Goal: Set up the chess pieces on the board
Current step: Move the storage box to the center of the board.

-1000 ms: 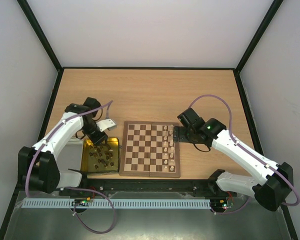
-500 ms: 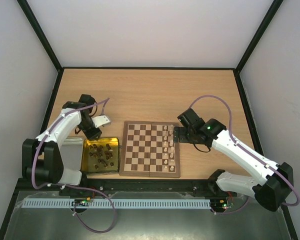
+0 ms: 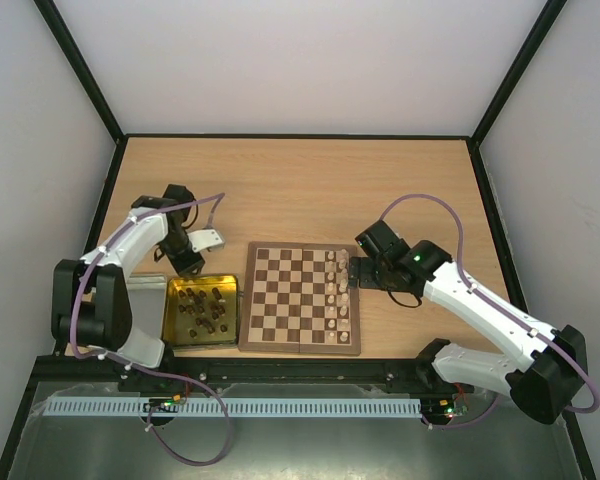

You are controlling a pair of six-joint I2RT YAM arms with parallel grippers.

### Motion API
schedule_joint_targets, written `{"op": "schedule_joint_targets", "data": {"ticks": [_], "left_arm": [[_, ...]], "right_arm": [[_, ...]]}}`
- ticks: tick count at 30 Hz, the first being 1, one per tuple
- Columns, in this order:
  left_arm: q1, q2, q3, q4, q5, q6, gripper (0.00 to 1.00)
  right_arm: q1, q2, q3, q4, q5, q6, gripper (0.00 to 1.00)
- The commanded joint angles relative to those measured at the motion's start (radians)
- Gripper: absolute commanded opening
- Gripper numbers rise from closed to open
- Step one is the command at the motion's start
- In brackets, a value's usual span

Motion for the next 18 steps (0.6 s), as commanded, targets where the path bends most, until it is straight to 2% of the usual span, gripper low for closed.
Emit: {"op": "schedule_joint_targets", "data": {"ticks": [1,18], "left_arm": [[0.006,0.033,0.016,-0.044,0.009,0.030,0.40],[-0.025,0.126,-0.023,0.047,-0.040,0.005,0.36]], "right_arm": [[0.005,-0.018,-0.010,-0.016,0.025,0.012,0.97],[0.005,-0.031,-0.032,-0.015,0.029,0.020,0.97]]}}
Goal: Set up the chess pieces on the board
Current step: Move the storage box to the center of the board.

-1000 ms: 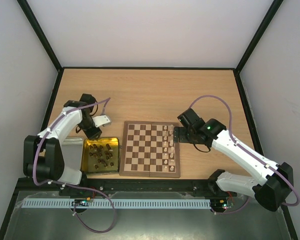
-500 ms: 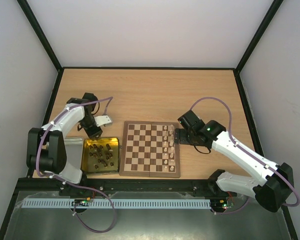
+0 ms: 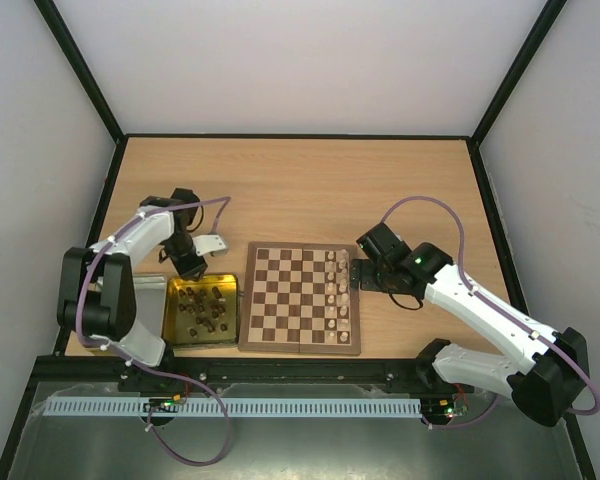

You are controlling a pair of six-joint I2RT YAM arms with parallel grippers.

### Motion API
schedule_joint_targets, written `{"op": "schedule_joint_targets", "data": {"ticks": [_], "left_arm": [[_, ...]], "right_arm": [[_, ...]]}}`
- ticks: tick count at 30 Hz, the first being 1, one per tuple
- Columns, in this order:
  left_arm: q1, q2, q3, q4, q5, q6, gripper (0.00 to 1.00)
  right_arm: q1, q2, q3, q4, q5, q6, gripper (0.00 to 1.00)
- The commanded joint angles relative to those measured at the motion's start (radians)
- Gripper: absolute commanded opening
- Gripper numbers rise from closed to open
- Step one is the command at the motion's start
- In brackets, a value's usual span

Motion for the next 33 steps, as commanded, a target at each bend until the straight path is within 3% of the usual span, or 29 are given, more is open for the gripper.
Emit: {"op": "schedule_joint_targets", "data": {"ticks": [1,17,27,33], "left_arm": [[-0.010,0.068,-0.016,0.054,-0.041,-0.012,0.36],[-0.004,0.217,0.104,0.150,-0.101,-0.031,0.24],[0.028,0.491,0.489,0.142,-0.176,-0.056,0.25],[0.028,0.742,0.879,0.083,-0.249,-0.070,0.27]], "right_arm": [[0.005,-0.016,-0.010,-0.015,0.026,0.009,0.97],[0.006,-0.018,-0.032,-0.006,0.031,0.018,0.97],[0.005,-0.018,-0.054,-0.006,0.034,0.020,0.97],[0.005,-0.015,-0.061,-0.002,0.025,0.032,0.97]]}}
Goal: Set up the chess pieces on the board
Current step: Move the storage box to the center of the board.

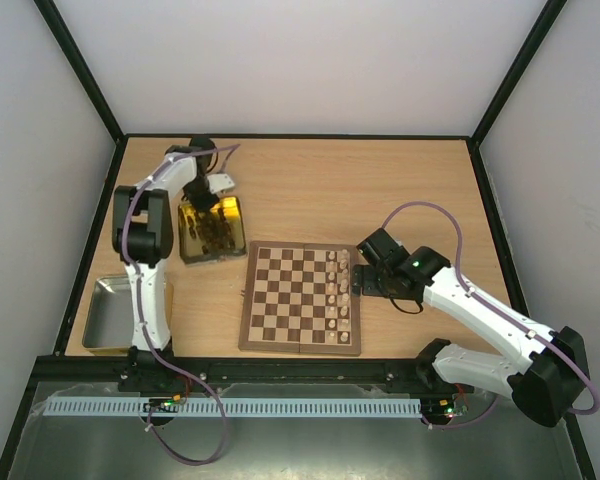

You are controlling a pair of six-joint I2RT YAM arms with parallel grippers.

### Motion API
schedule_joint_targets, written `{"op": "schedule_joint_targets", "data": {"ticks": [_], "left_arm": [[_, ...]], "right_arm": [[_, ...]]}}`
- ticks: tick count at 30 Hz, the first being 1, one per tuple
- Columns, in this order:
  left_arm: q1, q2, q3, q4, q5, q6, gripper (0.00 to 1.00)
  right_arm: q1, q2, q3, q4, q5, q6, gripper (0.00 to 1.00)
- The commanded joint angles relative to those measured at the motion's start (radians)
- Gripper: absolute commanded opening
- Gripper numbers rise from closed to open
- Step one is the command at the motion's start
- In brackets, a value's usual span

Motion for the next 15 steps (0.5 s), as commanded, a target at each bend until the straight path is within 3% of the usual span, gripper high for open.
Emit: {"op": "schedule_joint_targets", "data": {"ticks": [1,7,15], "left_arm": [[0.002,0.171,0.276,-0.057,-0.082,-0.023,0.27],[-0.015,0.381,0.618,-0.087,-0.179,0.018,0.28],[-0.090,0.435,0.666,0.016,-0.177,-0.019,0.35]], "right_arm": [[0.005,-0.008,-0.008,-0.002,0.015,0.015,0.97],[0.006,0.009,-0.003,0.004,0.005,0.014,0.97],[0.005,0.015,-0.025,0.019,-0.007,0.020,0.97]]}}
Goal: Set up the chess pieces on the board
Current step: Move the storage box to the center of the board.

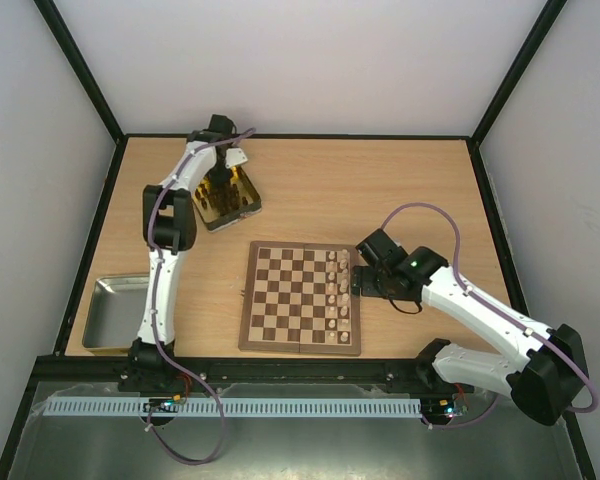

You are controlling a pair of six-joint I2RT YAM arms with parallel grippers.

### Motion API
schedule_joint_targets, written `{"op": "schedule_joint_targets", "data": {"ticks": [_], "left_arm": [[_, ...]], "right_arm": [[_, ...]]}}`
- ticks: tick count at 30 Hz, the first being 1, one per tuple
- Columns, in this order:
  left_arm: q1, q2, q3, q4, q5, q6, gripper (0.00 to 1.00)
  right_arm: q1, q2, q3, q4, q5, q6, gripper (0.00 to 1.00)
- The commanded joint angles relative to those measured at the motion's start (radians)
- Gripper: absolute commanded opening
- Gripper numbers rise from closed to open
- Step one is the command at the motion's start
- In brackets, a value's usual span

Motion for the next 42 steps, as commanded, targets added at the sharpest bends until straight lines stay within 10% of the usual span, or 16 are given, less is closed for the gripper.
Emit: {"op": "schedule_joint_targets", "data": {"ticks": [1,22,42], "left_arm": [[-0.057,0.031,0.033,0.052,-0.001,-0.040,0.36],[0.004,-0.038,-0.009,0.195,-0.067,-0.077,0.36],[0.151,-0.138,0.072,0.036,0.363,-0.341,0.39]], "right_arm": [[0.005,0.001,-0.023,0.015,0.002,0.017,0.97],[0.005,0.009,-0.038,0.034,-0.007,0.009,0.97],[0.005,0.057,-0.021,0.062,-0.008,-0.007,0.97]]}}
